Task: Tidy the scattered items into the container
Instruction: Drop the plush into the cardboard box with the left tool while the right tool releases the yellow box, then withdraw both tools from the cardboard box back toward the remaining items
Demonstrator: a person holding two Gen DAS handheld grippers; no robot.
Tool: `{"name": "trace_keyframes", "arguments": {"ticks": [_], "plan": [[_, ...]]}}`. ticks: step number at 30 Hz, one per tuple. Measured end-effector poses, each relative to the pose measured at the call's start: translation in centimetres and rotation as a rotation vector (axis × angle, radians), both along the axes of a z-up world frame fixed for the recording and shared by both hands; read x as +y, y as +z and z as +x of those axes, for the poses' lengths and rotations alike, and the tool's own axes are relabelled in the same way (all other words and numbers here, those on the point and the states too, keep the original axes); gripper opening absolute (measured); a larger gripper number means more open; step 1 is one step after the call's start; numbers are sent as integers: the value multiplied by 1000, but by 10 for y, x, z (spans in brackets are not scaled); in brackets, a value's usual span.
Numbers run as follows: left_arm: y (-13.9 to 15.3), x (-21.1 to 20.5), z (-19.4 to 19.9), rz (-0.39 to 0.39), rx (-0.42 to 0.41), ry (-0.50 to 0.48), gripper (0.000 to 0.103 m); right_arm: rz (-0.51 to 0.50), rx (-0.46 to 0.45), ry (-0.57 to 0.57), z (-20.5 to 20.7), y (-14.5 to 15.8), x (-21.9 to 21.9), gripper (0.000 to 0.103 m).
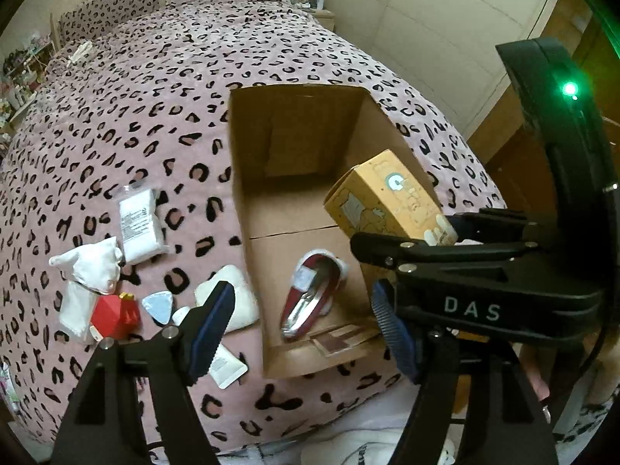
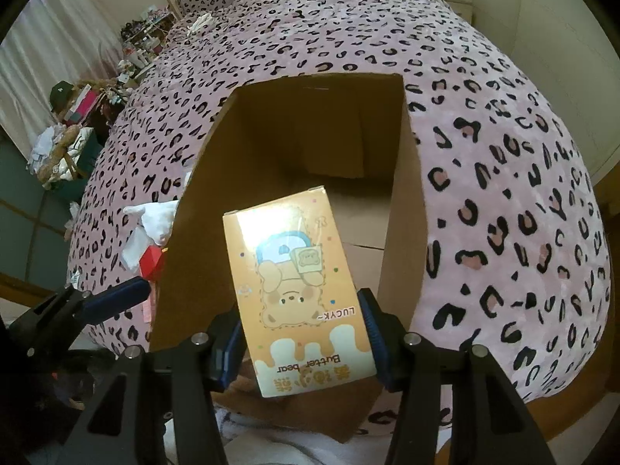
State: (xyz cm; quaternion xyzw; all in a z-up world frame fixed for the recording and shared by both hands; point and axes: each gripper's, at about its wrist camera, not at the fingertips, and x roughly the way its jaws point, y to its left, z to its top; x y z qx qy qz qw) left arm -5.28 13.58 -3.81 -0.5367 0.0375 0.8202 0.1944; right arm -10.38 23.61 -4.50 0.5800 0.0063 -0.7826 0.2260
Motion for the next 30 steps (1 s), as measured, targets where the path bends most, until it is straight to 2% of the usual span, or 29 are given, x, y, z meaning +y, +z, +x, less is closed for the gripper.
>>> {"name": "trace_keyframes", "arguments": {"ticks": [9, 13, 23, 30], "plan": [[8, -12, 6, -30, 19, 40, 88, -14, 35, -49, 0, 11, -1, 58], [9, -18, 5, -24, 15, 56, 88, -2, 65, -66, 2, 18, -2, 59], [12, -37, 10, -13, 23, 86, 88, 38, 61, -31, 12, 24, -15, 59], [11, -92, 16, -19, 31, 199, 88, 24, 82, 5, 26, 40, -37, 59]]}}
